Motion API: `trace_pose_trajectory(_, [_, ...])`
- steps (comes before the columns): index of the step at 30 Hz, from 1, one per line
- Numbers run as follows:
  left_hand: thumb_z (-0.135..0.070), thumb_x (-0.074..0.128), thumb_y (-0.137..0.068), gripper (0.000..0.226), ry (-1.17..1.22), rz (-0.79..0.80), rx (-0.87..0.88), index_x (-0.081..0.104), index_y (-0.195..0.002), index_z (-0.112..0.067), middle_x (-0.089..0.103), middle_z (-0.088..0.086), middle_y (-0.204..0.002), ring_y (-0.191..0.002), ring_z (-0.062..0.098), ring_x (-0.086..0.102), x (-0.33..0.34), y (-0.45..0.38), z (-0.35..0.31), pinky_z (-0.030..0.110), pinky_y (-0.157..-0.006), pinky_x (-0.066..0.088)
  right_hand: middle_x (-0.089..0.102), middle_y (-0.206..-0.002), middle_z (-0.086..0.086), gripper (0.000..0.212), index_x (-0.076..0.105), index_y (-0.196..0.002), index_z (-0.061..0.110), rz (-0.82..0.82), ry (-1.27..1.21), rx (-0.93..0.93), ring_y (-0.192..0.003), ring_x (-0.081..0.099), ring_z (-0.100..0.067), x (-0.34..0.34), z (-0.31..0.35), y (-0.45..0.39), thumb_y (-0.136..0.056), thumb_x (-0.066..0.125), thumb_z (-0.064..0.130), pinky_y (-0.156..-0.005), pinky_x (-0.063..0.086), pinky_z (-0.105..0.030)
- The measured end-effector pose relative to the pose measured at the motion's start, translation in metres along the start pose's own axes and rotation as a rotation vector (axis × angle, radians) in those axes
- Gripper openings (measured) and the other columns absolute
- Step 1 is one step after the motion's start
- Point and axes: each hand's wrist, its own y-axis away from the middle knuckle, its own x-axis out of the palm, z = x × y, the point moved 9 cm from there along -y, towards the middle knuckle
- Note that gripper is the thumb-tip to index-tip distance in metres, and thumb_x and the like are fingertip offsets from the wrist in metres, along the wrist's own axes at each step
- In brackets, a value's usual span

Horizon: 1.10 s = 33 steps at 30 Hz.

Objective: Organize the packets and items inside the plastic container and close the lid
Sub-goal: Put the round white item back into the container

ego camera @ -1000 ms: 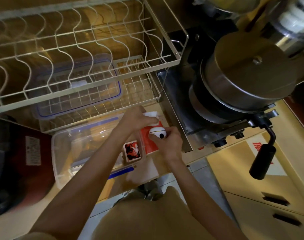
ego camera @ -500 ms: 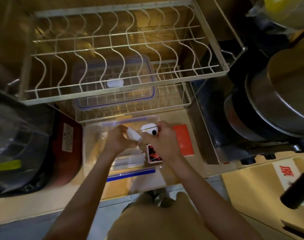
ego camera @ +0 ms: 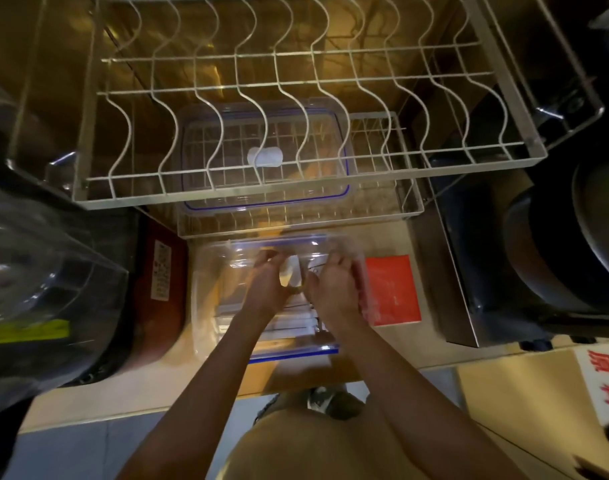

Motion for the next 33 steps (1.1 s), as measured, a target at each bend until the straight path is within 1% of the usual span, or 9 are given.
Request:
trace_pose_trajectory(3, [-0.007, 0.078, -0.067, 0.063, 0.02, -0.025, 0.027, 0.055, -0.126, -0.014, 0.05, 0.014, -0.127, -0.112, 0.027, 0.052, -0.001, 0.0, -0.003, 0.022, -0.089, 0.039, 0.038, -0.135, -0.023, 0.055, 0.03, -0.134, -0.001, -0.036, 0.053, -0.039, -0.112, 0.053, -0.032, -0.002, 0.003, 0.004, -0.093, 0.05, 0.028, -0.088, 0.05, -0.035])
trace_pose_trajectory(6, [-0.006, 0.08, -0.064, 0.062, 0.077, -0.055, 0.015, 0.057, -0.121, -0.013, 0.053, 0.015, -0.123, -0.108, 0.028, 0.056, 0.0, 0.002, -0.001, 0.031, -0.09, 0.046, 0.039, -0.133, -0.023, 0.052, 0.035, -0.133, -0.002, -0.071, 0.083, -0.091, -0.115, 0.05, -0.032, -0.006, 0.005, 0.011, -0.091, 0.051, 0.024, -0.093, 0.05, -0.039])
trace_pose_trajectory(10, [-0.006, 0.078, -0.066, 0.055, 0.062, -0.105, 0.003, 0.059, -0.117, -0.011, 0.058, 0.014, -0.119, -0.1, 0.029, 0.06, 0.002, 0.004, 0.0, 0.032, -0.086, 0.048, 0.037, -0.139, -0.011, 0.04, 0.046, -0.128, 0.006, -0.033, 0.04, -0.151, -0.125, 0.043, -0.023, -0.001, 0.003, 0.024, -0.092, 0.051, 0.022, -0.097, 0.047, -0.033])
trace_pose_trajectory(13, [-0.007, 0.077, -0.067, 0.047, 0.028, -0.125, -0.017, 0.061, -0.111, -0.015, 0.06, 0.007, -0.116, -0.081, 0.018, 0.058, 0.003, 0.005, 0.0, 0.031, -0.077, 0.052, 0.04, -0.138, -0.01, 0.036, 0.047, -0.128, 0.007, 0.001, 0.01, -0.199, -0.128, 0.04, -0.021, 0.003, 0.005, 0.031, -0.095, 0.046, 0.02, -0.101, 0.045, -0.035])
trace_pose_trajectory(15, [-0.007, 0.077, -0.068, 0.042, 0.033, -0.133, -0.012, 0.062, -0.106, -0.015, 0.06, 0.005, -0.114, -0.077, 0.012, 0.053, 0.004, 0.005, -0.002, 0.029, -0.074, 0.051, 0.039, -0.138, -0.01, 0.038, 0.044, -0.13, 0.007, -0.019, -0.01, -0.184, -0.127, 0.04, -0.02, 0.002, 0.002, 0.029, -0.095, 0.043, 0.024, -0.102, 0.044, -0.036])
trace_pose_trajectory(19, [0.0, 0.072, -0.072, 0.035, 0.057, -0.119, 0.02, 0.063, -0.105, -0.009, 0.058, 0.009, -0.116, -0.085, 0.018, 0.058, 0.009, 0.006, -0.008, 0.022, -0.078, 0.046, 0.033, -0.141, -0.011, 0.047, 0.037, -0.136, 0.007, -0.045, 0.042, -0.177, -0.127, 0.034, -0.023, 0.002, -0.002, 0.025, -0.095, 0.043, 0.03, -0.105, 0.038, -0.034])
trace_pose_trajectory(25, [0.004, 0.066, -0.076, 0.034, 0.045, -0.113, 0.045, 0.063, -0.109, -0.006, 0.058, 0.012, -0.12, -0.101, 0.028, 0.061, 0.012, 0.009, -0.011, 0.038, -0.091, 0.052, 0.023, -0.147, -0.015, 0.055, 0.025, -0.143, 0.004, -0.003, 0.063, -0.162, -0.13, 0.029, -0.027, 0.008, -0.005, 0.024, -0.097, 0.039, 0.031, -0.108, 0.036, -0.036])
trace_pose_trajectory(30, [-0.003, 0.065, -0.079, 0.037, 0.029, -0.066, 0.008, 0.06, -0.116, -0.004, 0.059, 0.016, -0.123, -0.108, 0.03, 0.059, 0.011, 0.011, -0.012, 0.039, -0.096, 0.049, 0.022, -0.149, -0.012, 0.054, 0.024, -0.143, 0.005, 0.04, -0.068, -0.172, -0.134, 0.026, -0.026, 0.003, -0.006, 0.024, -0.096, 0.042, 0.023, -0.111, 0.032, -0.036])
trace_pose_trajectory(33, [-0.004, 0.061, -0.083, 0.032, -0.021, -0.042, -0.009, 0.06, -0.115, -0.005, 0.057, 0.014, -0.126, -0.111, 0.028, 0.057, 0.01, 0.014, -0.014, 0.033, -0.097, 0.043, 0.029, -0.148, -0.014, 0.05, 0.026, -0.143, 0.005, 0.048, -0.138, -0.187, -0.135, 0.03, -0.026, -0.004, -0.004, 0.027, -0.097, 0.04, 0.018, -0.111, 0.033, -0.034])
